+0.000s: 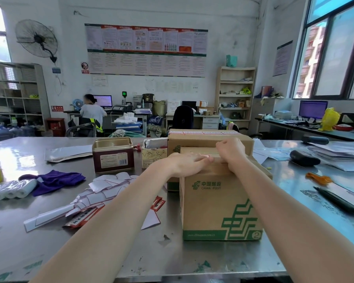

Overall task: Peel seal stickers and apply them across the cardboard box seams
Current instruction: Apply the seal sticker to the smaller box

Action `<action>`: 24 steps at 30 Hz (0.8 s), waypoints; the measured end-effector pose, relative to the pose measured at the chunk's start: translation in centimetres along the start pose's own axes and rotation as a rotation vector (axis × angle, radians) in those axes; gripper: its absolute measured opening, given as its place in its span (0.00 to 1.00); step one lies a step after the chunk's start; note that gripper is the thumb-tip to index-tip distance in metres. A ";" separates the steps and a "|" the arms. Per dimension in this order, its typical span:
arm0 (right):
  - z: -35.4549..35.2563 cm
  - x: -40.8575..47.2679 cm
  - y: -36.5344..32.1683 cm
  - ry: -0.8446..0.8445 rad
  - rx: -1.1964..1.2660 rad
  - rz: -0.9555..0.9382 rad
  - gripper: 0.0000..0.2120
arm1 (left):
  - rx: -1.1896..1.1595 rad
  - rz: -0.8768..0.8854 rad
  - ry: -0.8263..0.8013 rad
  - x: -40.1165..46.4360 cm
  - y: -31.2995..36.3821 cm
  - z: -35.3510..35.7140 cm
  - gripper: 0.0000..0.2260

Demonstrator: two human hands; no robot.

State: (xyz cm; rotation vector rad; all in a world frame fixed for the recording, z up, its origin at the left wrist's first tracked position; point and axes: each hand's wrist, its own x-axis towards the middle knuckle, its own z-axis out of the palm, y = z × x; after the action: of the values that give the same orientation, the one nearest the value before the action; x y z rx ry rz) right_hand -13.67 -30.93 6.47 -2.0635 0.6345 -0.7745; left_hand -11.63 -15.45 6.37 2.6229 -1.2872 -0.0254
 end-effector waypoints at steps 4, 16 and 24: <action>-0.7 -0.8 0.0 -0.050 -0.010 -0.100 0.13 | -0.025 0.020 -0.059 1.2 -0.4 0.2 0.27; 0.3 -4.7 -1.6 -0.325 -0.485 -0.367 0.17 | -1.173 -0.087 0.294 -2.1 -3.0 6.0 0.16; 2.0 -7.3 -1.2 0.058 -0.508 -0.339 0.11 | -1.164 -0.124 0.254 -4.4 -3.8 5.8 0.31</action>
State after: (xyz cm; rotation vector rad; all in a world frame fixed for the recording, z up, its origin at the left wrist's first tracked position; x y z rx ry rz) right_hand -17.06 -24.32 4.37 -2.6692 0.5594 -0.9376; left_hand -11.99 -10.88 -0.46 1.6103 -0.6681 -0.3354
